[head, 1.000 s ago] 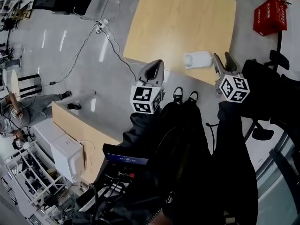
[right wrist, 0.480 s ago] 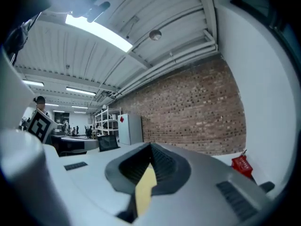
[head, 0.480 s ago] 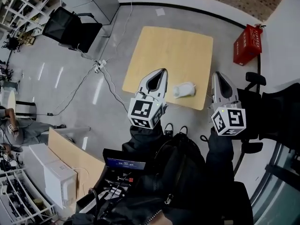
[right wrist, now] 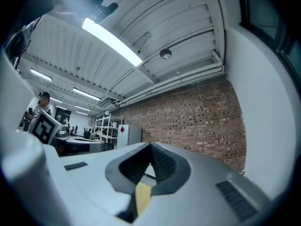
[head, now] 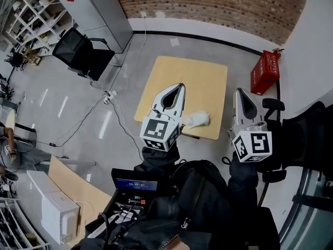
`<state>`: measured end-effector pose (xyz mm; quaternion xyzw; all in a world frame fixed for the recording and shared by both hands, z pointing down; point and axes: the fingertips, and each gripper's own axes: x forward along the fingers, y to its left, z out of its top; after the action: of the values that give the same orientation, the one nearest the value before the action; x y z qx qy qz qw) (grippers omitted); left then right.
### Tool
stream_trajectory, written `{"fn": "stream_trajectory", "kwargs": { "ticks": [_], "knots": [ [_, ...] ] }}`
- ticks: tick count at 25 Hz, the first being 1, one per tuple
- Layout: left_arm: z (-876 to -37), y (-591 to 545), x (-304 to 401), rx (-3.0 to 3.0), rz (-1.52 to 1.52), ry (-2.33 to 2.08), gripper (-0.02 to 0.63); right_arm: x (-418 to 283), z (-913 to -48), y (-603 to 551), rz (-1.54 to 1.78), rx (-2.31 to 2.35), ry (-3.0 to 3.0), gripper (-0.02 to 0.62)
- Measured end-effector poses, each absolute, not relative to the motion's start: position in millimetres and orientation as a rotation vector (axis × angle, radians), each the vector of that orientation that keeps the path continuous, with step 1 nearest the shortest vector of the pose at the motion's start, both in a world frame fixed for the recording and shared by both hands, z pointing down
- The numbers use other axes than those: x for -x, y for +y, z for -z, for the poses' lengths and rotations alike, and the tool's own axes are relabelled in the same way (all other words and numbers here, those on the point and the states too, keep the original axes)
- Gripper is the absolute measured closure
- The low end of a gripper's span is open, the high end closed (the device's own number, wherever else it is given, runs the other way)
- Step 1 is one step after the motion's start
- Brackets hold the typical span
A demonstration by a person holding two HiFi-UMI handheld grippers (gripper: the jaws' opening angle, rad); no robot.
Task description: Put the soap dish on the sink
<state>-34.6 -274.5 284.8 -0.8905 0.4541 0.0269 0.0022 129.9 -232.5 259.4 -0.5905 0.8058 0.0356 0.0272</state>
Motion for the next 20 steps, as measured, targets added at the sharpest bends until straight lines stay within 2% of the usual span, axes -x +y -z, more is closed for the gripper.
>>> {"fn": "stream_trajectory", "kwargs": {
  "ticks": [20],
  "knots": [
    [-272.6,-269.1,19.8,2.756,-0.084,1.400,0.603,-136.9,-236.9,-223.1,-0.201,1.797,2.465,0.591]
  ]
}}
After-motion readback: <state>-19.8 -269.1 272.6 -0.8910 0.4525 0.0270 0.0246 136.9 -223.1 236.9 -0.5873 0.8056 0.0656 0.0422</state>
